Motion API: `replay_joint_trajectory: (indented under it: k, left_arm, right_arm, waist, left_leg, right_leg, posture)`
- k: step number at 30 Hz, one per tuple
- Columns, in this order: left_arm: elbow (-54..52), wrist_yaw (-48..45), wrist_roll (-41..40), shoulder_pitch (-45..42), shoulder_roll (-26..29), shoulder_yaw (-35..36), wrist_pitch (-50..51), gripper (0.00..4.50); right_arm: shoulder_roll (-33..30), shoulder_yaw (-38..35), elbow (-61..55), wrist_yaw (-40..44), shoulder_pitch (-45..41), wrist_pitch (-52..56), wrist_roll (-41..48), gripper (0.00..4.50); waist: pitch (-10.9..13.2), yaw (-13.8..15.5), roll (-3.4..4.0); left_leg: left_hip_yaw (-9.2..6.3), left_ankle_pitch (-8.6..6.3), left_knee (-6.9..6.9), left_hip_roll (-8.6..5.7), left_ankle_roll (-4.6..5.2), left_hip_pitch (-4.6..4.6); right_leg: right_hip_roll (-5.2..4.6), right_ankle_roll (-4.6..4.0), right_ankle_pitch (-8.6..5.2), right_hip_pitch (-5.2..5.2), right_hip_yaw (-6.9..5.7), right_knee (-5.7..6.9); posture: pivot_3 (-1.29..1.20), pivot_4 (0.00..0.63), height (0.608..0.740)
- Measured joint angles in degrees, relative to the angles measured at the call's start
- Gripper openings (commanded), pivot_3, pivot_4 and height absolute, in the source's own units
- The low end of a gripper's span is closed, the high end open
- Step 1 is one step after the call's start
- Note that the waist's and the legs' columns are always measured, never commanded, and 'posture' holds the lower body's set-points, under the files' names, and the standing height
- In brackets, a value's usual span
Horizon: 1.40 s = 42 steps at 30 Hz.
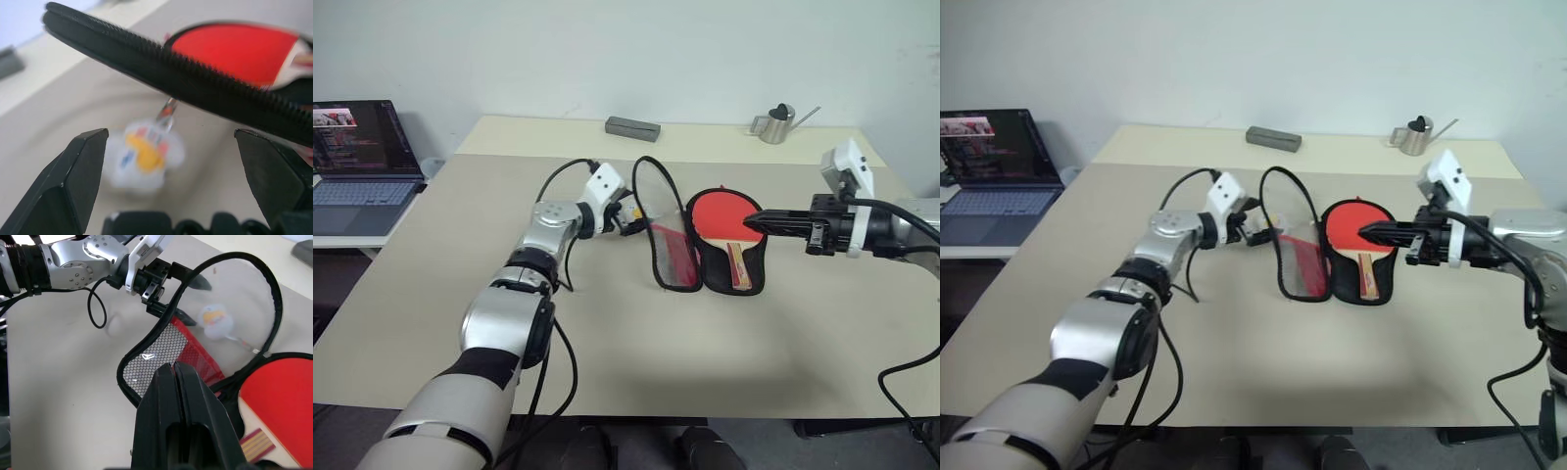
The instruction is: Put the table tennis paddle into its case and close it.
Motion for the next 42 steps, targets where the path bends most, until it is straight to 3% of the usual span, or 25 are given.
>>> replay_joint_trajectory:
  k: [10,17,25,30,36,42]
  left_arm:
    - [2.0,0.3,1.0,-3.2,-10.0,0.0,1.4,4.50]
    - [2.0,-1.4,0.8,-4.5,-13.7,1.2,1.5,4.50]
    - [-0.7,-14.6,-3.5,-3.6,-5.0,5.2,1.4,4.50]
    - [-8.6,-22.2,-5.1,3.9,1.6,5.3,0.2,4.50]
    - [-28.2,-27.1,-9.6,14.0,6.4,4.9,6.7,4.50]
    - [-49.6,-25.6,-14.6,20.7,10.0,4.4,18.2,4.50]
  right_arm:
    - [-3.6,-11.4,-9.7,-7.1,6.5,9.3,8.7,0.03]
    - [-4.2,-14.1,-11.3,-10.6,8.3,11.2,12.0,0.03]
    - [-3.4,-9.4,-7.3,-10.6,8.0,6.7,10.8,0.03]
    - [-3.1,-4.7,-2.5,-8.9,6.9,2.2,7.6,0.03]
    - [-1.8,-0.4,3.0,-7.7,5.4,-1.4,4.3,0.03]
    - [2.1,2.0,8.8,-10.0,6.0,-3.0,-0.9,0.03]
  waist:
    - [0.0,0.3,0.00]
    - [0.0,0.1,0.01]
    - [0.0,-1.0,0.02]
    - [0.0,-1.0,0.04]
    - [0.0,-0.9,0.04]
    - [0.0,-0.8,0.05]
  left_leg:
    - [-0.04,0.00,0.01,-0.02,0.00,0.00]
    - [-0.05,0.00,0.01,-0.04,0.00,0.01]
    - [-0.04,0.01,0.01,-0.02,-0.01,0.06]
    - [-0.04,0.01,0.02,0.02,-0.01,0.06]
    - [-0.05,0.01,0.10,0.04,-0.01,0.04]
    - [-0.07,0.01,0.14,0.05,0.00,0.05]
  right_leg:
    - [0.01,0.02,0.01,0.01,0.00,0.02]
    - [0.02,0.03,0.01,0.02,0.02,0.03]
    - [0.04,0.03,0.01,0.02,0.02,0.10]
    - [0.04,0.02,0.01,0.03,0.00,0.12]
    - [0.02,0.02,0.01,0.03,0.01,0.16]
    - [0.02,0.02,0.01,0.04,0.02,0.22]
  posture:
    - [0.00,0.150,0.740]
    - [0.00,0.150,0.740]
    - [0.00,0.150,0.740]
    - [0.00,0.150,0.740]
    - [0.00,0.150,0.740]
    - [0.00,0.150,0.740]
